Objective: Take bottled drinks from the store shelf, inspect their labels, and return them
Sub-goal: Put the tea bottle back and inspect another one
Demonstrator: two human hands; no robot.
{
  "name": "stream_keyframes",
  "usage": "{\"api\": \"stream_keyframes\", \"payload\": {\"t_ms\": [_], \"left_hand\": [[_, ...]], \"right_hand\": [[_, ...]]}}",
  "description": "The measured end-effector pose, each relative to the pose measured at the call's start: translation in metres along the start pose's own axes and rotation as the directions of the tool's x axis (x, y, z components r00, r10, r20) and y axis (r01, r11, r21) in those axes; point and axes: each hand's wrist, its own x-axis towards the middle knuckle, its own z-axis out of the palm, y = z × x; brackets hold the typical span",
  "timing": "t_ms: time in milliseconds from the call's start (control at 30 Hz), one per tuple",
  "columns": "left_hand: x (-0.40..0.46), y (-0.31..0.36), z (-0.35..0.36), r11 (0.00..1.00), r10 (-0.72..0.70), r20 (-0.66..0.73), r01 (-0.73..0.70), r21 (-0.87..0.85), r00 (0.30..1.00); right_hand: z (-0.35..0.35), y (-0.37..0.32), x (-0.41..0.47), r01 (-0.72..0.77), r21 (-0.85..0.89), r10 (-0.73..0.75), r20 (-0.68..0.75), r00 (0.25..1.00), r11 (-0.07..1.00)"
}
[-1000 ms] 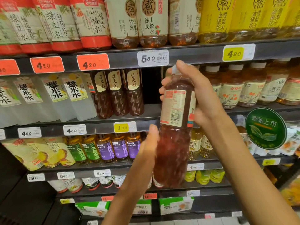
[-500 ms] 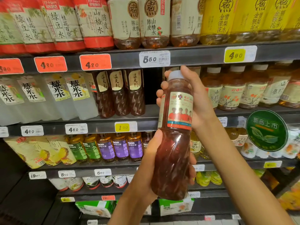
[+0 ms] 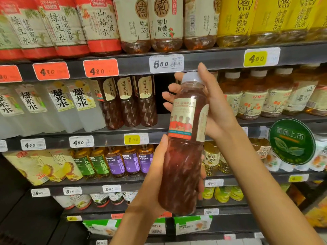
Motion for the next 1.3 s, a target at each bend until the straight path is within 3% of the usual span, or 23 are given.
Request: {"api": "stream_keyframes", "payload": {"t_ms": [200, 267, 400, 500, 567, 633, 767, 833, 900, 1000, 1133, 1200, 1267, 1300], "left_hand": [[0.001, -0.007, 0.005, 0.967, -0.027, 0.254, 0.090, -0.240, 0.967], [0.002, -0.008, 0.005, 0.976, -0.019, 0.233, 0.069, -0.208, 0.972], [0.006, 0.001, -0.005, 0.999, -0.044, 0.061, 0.044, 0.006, 0.997], [0.003, 0.008, -0.007, 0.999, -0.029, 0.060, 0.031, -0.025, 0.998], [0.000, 0.010, -0.005, 0.991, -0.031, 0.097, 0.044, -0.130, 0.995], [-0.001, 0.011, -0.001, 0.979, -0.018, 0.129, 0.044, -0.201, 0.992], [-0.005, 0.010, 0.010, 0.978, 0.053, 0.112, -0.029, -0.206, 0.992], [-0.006, 0.008, 0.015, 0.970, 0.080, 0.068, -0.061, -0.237, 0.995], [-0.006, 0.005, 0.016, 0.961, 0.075, 0.056, -0.057, -0.271, 0.996], [-0.007, 0.008, 0.020, 0.964, 0.077, 0.023, -0.068, -0.256, 0.997], [-0.009, 0.011, 0.019, 0.956, 0.061, 0.048, -0.044, -0.289, 0.997], [-0.011, 0.012, 0.018, 0.952, 0.056, 0.114, -0.019, -0.305, 0.992], [-0.008, 0.010, 0.020, 0.993, 0.028, 0.041, -0.023, -0.116, 0.999], [-0.005, 0.007, 0.014, 0.994, 0.035, -0.036, -0.032, 0.100, 0.999]], "right_hand": [[-0.002, 0.012, 0.001, -0.049, 0.243, 0.024, 0.105, 0.994, 0.969], [-0.003, 0.016, 0.002, -0.057, 0.261, 0.031, 0.102, 0.994, 0.964], [-0.005, 0.010, 0.004, -0.001, 0.028, 0.001, 0.017, 1.000, 1.000], [-0.010, 0.005, 0.007, 0.000, -0.138, -0.016, -0.114, 0.993, 0.991], [-0.014, 0.006, 0.010, -0.070, -0.063, 0.055, -0.210, 0.976, 0.996], [-0.017, 0.011, 0.012, -0.154, 0.120, 0.182, -0.285, 0.941, 0.981], [-0.024, 0.029, 0.013, -0.217, 0.535, 0.407, -0.266, 0.874, 0.816], [-0.027, 0.034, 0.009, -0.230, 0.538, 0.416, -0.253, 0.874, 0.811], [-0.027, 0.035, 0.006, -0.232, 0.382, 0.360, -0.309, 0.880, 0.895], [-0.025, 0.033, 0.005, -0.314, 0.484, 0.455, -0.206, 0.867, 0.817], [-0.029, 0.036, 0.009, -0.365, 0.466, 0.502, -0.211, 0.838, 0.806], [-0.029, 0.035, 0.012, -0.307, 0.452, 0.451, -0.255, 0.855, 0.838], [-0.026, 0.031, 0.014, -0.231, 0.386, 0.353, -0.283, 0.892, 0.893], [-0.024, 0.029, 0.014, -0.198, 0.344, 0.300, -0.275, 0.913, 0.918]]}}
